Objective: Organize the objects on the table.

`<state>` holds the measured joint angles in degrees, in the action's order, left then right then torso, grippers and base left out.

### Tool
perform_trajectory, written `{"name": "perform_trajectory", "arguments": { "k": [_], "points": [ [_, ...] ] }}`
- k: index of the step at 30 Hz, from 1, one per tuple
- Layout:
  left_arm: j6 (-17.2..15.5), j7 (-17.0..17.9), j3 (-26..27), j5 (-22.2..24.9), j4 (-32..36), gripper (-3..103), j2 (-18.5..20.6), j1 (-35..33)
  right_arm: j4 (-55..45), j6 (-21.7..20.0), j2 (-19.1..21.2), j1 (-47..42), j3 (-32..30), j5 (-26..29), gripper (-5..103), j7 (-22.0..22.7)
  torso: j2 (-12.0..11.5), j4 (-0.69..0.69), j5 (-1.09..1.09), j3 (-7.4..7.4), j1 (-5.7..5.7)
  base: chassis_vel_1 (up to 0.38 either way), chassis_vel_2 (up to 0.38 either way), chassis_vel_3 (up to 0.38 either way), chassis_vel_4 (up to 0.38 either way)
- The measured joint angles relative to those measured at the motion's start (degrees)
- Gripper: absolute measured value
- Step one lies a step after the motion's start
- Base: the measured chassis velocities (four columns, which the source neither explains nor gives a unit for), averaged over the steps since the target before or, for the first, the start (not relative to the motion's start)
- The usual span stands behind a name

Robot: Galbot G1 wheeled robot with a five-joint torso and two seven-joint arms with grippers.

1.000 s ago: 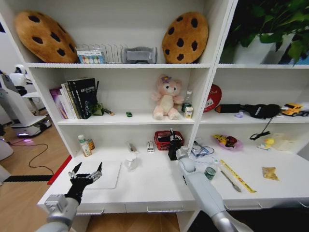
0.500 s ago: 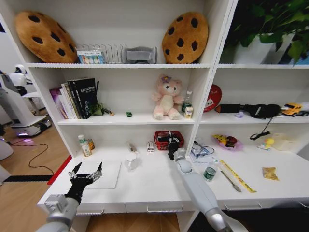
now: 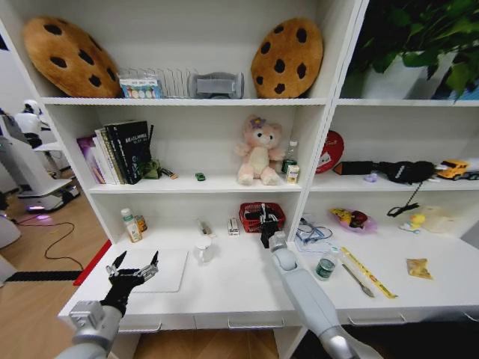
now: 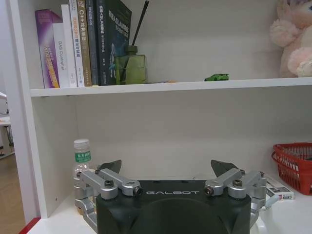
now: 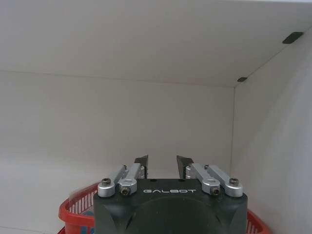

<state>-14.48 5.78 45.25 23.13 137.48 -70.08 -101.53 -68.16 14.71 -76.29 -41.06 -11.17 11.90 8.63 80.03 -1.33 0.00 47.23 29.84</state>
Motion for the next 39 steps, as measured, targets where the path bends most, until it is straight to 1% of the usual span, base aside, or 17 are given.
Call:
{"name": "perform_trajectory", "arguments": {
  "k": [3, 5, 6, 7, 8, 10, 14, 16, 17, 21, 22, 24, 25, 27, 31, 37, 39],
  "points": [
    [0.00, 0.00, 0.00, 0.00, 0.00, 100, 0.00, 0.00, -0.79, -0.24, 0.19, -0.27, 0.00, 0.49, 47, 0.59, 0.00, 0.01, 0.00, 0.00, 0.00, 0.000, 0.000, 0.000, 0.000],
    [0.00, 0.00, 0.00, 0.00, 0.00, 100, 0.00, 0.00, -1.12, -0.35, 0.28, -0.40, 0.01, 0.64, 47, 0.77, 0.00, 0.01, 0.00, 0.00, 0.00, 0.000, 0.000, 0.000, 0.000],
    [0.00, 0.00, 0.00, 0.00, 0.00, 100, 0.00, 0.00, -2.76, -0.78, 0.78, -1.14, 0.14, 1.16, 58, 1.31, 0.00, 0.01, 0.00, 0.00, 0.00, 0.000, 0.000, 0.000, 0.000],
    [0.00, 0.00, 0.00, 0.00, 0.00, 100, 0.00, 0.00, -4.62, -1.35, 1.43, -2.10, 0.32, 1.75, 64, 1.67, 0.00, 0.01, 0.00, 0.00, 0.00, 0.000, 0.000, 0.000, 0.000],
    [0.00, 0.00, 0.00, 0.00, 0.00, 100, 0.00, 0.00, -4.62, -1.35, 1.43, -2.10, 0.32, 1.75, 64, 1.67, 0.00, 0.01, 0.00, 0.00, 0.00, 0.000, 0.000, 0.000, 0.000],
    [0.00, 0.00, 0.00, 0.00, 0.00, 100, 0.00, 0.00, -7.74, -2.12, 2.69, -4.05, 0.63, 2.23, 75, 2.53, 0.00, 0.01, 0.00, 0.00, 0.00, 0.000, 0.000, 0.000, 0.000],
    [0.00, 0.00, 0.00, 0.00, 0.00, 100, 0.00, 0.00, -12.13, -3.86, 4.35, -6.41, 0.98, 2.94, 85, 4.93, 0.00, 0.01, 0.00, 0.00, -0.01, 0.000, 0.000, 0.000, 0.000],
    [0.00, 0.00, 0.00, 0.00, 0.00, 100, 0.00, 0.00, -21.01, -9.97, 7.86, -9.58, 2.33, 8.72, 95, 11.30, 0.00, -0.01, 0.01, 0.00, -0.01, 0.000, 0.000, 0.000, 0.000],
    [0.00, 0.00, 0.00, 0.00, 0.00, 100, 0.00, 0.00, -21.01, -9.97, 7.86, -9.58, 2.33, 8.72, 95, 11.30, 0.00, -0.01, 0.01, 0.00, -0.01, 0.000, 0.000, 0.000, 0.000],
    [-0.01, 0.00, 0.00, 0.00, 0.00, 100, 0.00, 0.00, -37.15, -25.02, 14.38, -13.36, 5.20, 22.73, 100, 27.41, 0.01, 0.01, 0.00, -0.01, -0.01, 0.000, 0.000, 0.000, 0.000],
    [-0.01, 0.00, 0.00, 0.00, 0.00, 100, 0.00, 0.00, -37.15, -25.02, 14.38, -13.36, 5.20, 22.73, 100, 27.41, 0.01, 0.01, 0.00, -0.01, -0.01, 0.000, 0.000, 0.000, 0.000],
    [0.00, 0.00, 0.00, 0.00, 0.00, 100, 0.00, 0.00, -42.49, -33.12, 16.92, -15.61, 5.15, 29.17, 100, 33.15, 0.01, 0.01, 0.00, 0.00, -0.01, 0.000, 0.000, 0.000, 0.000],
    [0.00, 0.00, 0.00, 0.00, 0.00, 100, 0.00, 0.00, -42.49, -33.12, 16.92, -15.61, 5.15, 29.17, 100, 33.15, 0.01, 0.01, 0.00, 0.00, -0.01, 0.000, 0.000, 0.000, 0.000],
    [0.00, 0.00, 0.00, 0.00, 0.00, 100, 0.00, 0.00, -45.41, -39.02, 18.32, -18.38, 3.89, 33.80, 100, 35.74, 0.01, 0.01, -0.01, -0.01, -0.02, 0.000, 0.000, 0.000, 0.000],
    [0.00, 0.00, 0.00, 0.00, 0.00, 100, 0.00, 0.00, -45.51, -41.93, 18.54, -21.37, 2.47, 35.03, 100, 35.58, 0.01, 0.00, 0.00, -0.01, -0.02, 0.000, 0.000, 0.000, 0.000],
    [0.00, 0.00, 0.00, 0.00, 0.00, 100, 0.00, 0.00, -41.53, -44.00, 16.86, -24.38, 0.91, 34.74, 100, 31.40, 0.01, 0.01, 0.00, 0.00, -0.02, 0.000, 0.000, 0.000, 0.000],
    [0.00, 0.00, 0.00, 0.00, 0.00, 100, 0.00, 0.00, -38.58, -44.83, 15.69, -24.55, 0.75, 33.57, 100, 27.33, 0.00, 0.01, 0.00, 0.00, -0.01, 0.000, 0.000, 0.000, 0.000]
  ]
}}
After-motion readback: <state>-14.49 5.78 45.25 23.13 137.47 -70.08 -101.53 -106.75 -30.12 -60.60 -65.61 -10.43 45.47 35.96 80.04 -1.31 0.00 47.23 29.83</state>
